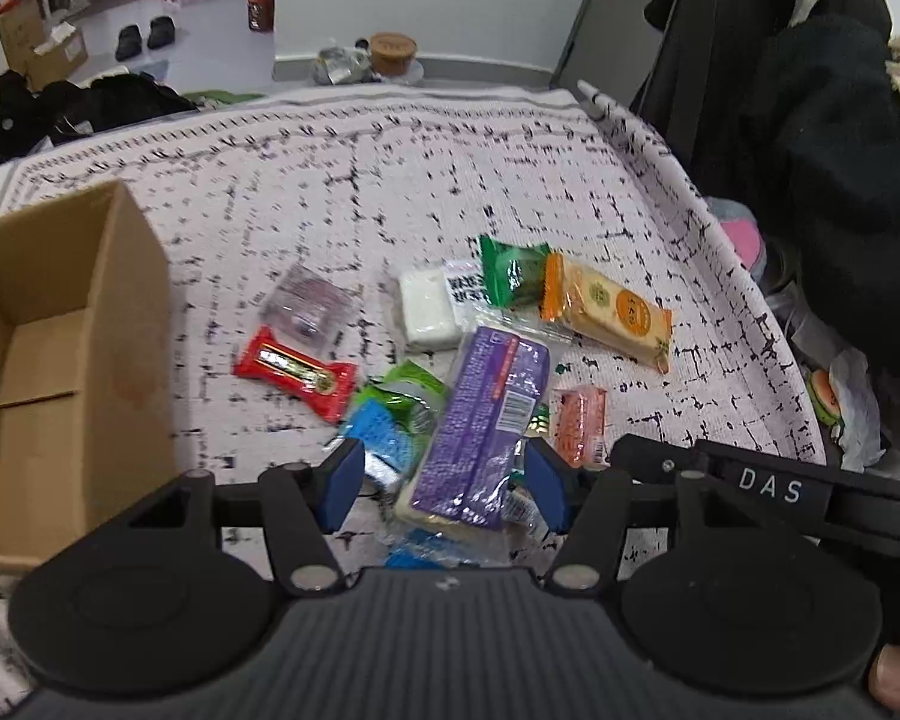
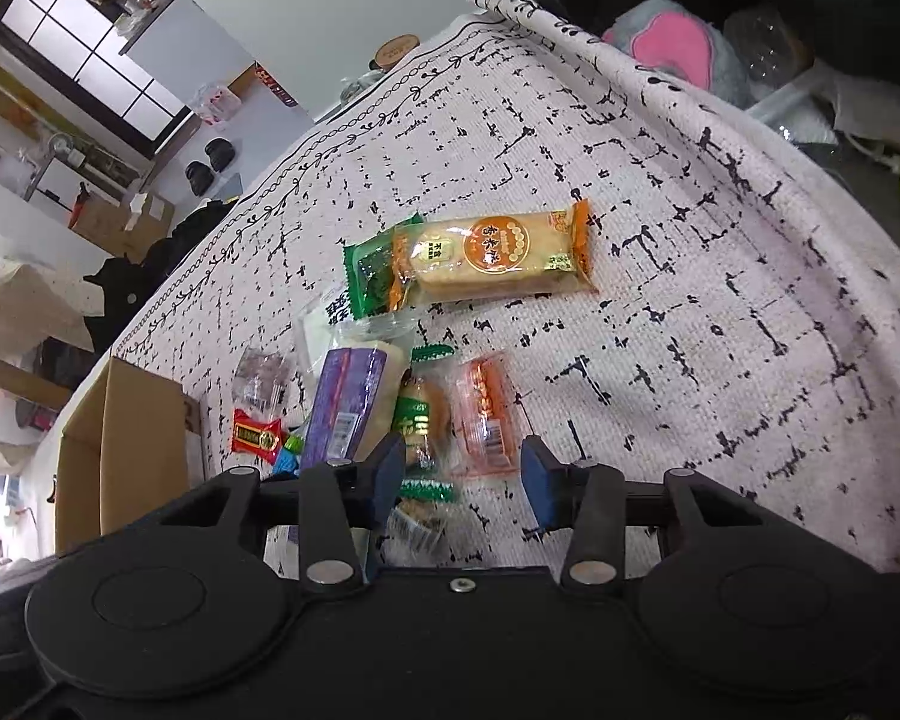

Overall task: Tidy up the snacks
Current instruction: 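Grasp the purple wafer bar with left gripper while right gripper grasps orange packet, then drop the purple bar into the box with left gripper while right drops orange packet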

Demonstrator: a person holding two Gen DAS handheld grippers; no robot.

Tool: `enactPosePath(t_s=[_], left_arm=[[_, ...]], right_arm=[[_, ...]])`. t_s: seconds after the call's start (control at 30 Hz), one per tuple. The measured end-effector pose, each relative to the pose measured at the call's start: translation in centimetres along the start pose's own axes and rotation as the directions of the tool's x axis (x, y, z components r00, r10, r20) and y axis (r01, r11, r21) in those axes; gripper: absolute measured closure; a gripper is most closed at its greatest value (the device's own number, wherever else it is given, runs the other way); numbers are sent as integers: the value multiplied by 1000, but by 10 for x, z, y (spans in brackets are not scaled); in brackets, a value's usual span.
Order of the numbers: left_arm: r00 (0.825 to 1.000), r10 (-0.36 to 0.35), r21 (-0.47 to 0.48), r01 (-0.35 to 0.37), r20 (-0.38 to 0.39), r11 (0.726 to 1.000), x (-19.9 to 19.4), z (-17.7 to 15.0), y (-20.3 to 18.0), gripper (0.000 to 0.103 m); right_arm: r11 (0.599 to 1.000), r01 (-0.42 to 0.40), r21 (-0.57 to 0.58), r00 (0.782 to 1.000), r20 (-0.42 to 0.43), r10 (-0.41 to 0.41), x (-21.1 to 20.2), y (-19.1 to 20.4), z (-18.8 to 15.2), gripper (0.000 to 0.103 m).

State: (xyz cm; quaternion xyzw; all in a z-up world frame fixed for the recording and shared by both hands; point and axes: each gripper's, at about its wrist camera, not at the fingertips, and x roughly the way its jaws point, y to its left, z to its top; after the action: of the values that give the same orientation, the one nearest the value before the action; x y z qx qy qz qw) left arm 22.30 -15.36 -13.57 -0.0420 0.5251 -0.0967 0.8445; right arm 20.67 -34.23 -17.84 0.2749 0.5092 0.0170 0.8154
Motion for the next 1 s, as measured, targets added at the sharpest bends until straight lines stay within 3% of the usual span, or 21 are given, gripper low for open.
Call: enactPosePath(t_s=[0.33, 0.57, 0.63, 0.73, 0.8, 1.0], left_arm=[[997, 13, 5, -12, -75, 1000, 42, 6, -7, 45], [993, 23, 45, -18, -114, 999, 64, 9, -14, 45], [991, 30, 46, -25, -128, 999, 70, 10, -15, 57], [991, 40, 54, -33, -128, 998, 72, 13, -16, 67], [992, 48, 83, -39, -116, 996, 68, 16, -17, 70], [995, 48, 89, -40, -86, 995, 53, 24, -13, 72]], right_arm=[[996, -25, 85, 998, -54, 30, 27, -15, 12, 65], [997, -19, 81, 997, -78, 25, 42, -15, 15, 65], [997, -17, 80, 996, -81, 23, 44, -15, 16, 66], [998, -6, 63, 997, -78, 11, 46, -11, 17, 76], [999, -10, 52, 996, -85, 14, 47, -8, 16, 83], [999, -38, 39, 998, -45, 39, 36, -3, 12, 86]])
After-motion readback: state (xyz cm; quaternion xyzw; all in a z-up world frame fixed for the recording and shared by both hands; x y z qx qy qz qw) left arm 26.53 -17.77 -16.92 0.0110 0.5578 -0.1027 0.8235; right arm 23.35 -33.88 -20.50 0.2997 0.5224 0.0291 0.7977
